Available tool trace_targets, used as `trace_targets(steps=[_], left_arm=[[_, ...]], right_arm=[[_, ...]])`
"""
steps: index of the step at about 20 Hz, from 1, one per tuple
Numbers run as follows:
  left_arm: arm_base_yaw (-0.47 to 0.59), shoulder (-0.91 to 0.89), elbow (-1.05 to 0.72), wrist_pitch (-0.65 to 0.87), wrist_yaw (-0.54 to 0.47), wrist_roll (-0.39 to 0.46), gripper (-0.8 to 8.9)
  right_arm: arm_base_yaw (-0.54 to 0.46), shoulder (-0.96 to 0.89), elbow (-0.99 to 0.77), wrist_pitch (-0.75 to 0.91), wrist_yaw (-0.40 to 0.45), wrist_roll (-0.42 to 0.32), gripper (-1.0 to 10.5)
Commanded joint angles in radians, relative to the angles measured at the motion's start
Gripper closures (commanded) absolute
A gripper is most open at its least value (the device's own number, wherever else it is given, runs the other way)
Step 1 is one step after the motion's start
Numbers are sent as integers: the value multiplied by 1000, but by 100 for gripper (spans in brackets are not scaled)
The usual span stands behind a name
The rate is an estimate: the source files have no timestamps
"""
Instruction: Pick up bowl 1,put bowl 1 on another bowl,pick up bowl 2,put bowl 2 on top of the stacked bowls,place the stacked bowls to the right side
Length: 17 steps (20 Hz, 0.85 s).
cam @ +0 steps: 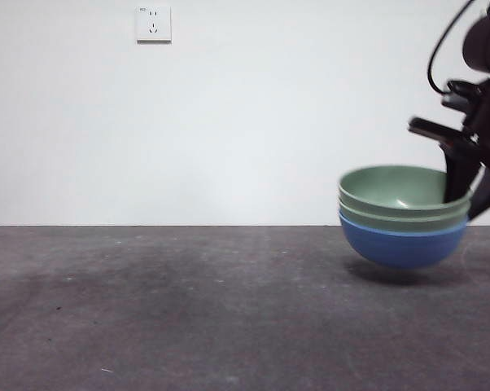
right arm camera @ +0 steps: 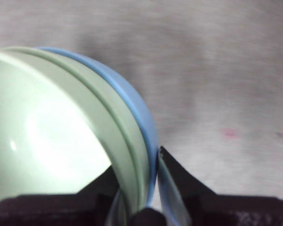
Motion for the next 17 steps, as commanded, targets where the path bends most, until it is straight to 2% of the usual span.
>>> trace_targets(steps=[1,9,13,17], left_arm=[[2,-1,1,4,-1,-6,496],[2,-1,1,4,-1,-6,496],[2,-1,1,5,-2,-6,496],[2,-1,1,4,-2,-6,496]], right_arm=[[-17,32,1,9,-8,-18,959],[-27,113,1,-1,-11,-42,951],[-27,117,1,1,-19,-42,763],[-27,116,1,0,-21,-42,750]])
